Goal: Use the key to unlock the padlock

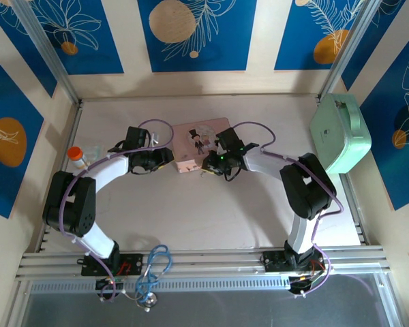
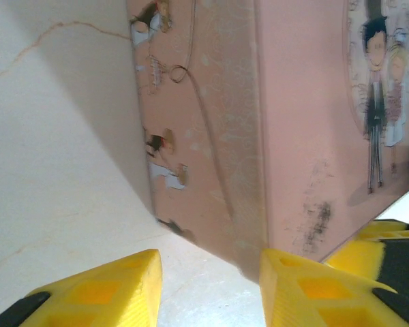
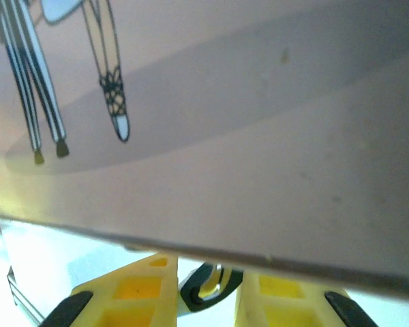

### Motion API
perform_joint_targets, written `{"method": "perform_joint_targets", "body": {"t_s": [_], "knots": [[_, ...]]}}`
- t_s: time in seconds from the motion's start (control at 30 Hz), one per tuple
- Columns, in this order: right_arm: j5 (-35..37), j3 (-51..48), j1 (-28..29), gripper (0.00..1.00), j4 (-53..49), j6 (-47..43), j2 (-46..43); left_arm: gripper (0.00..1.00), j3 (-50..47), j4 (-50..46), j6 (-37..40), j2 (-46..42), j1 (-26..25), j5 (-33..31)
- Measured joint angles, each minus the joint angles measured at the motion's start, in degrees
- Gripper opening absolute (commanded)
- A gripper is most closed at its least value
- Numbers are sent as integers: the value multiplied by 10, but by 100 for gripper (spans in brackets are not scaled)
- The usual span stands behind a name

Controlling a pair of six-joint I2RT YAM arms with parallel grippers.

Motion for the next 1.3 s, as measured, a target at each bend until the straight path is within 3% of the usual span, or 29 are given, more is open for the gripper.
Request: {"method": "perform_joint_targets", "body": {"t_s": [0.27, 0.5, 0.6, 0.7, 0.8, 0.9, 1.1, 1.3], "knots": [[56, -44, 0, 9, 38, 26, -20, 43, 0, -23, 4, 0, 1, -12], [79, -46, 13, 9, 51, 39, -21, 70, 1, -23, 3, -7, -14, -23], [84, -50, 22, 9, 58, 44, -21, 74, 25, -26, 2, -13, -48, -45], [89, -59, 32, 9, 72, 53, -23, 74, 65, -28, 2, -11, -89, -72], [90, -64, 43, 9, 76, 60, -27, 63, 80, -27, -13, -8, -114, -105], [93, -70, 51, 9, 78, 67, -32, 60, 70, -38, -36, -3, -117, -137], [99, -80, 61, 8, 91, 78, -37, 67, 33, -12, -87, -30, -128, -185], [104, -83, 70, 8, 100, 86, -37, 62, 5, 9, -120, -50, -141, -205]]}}
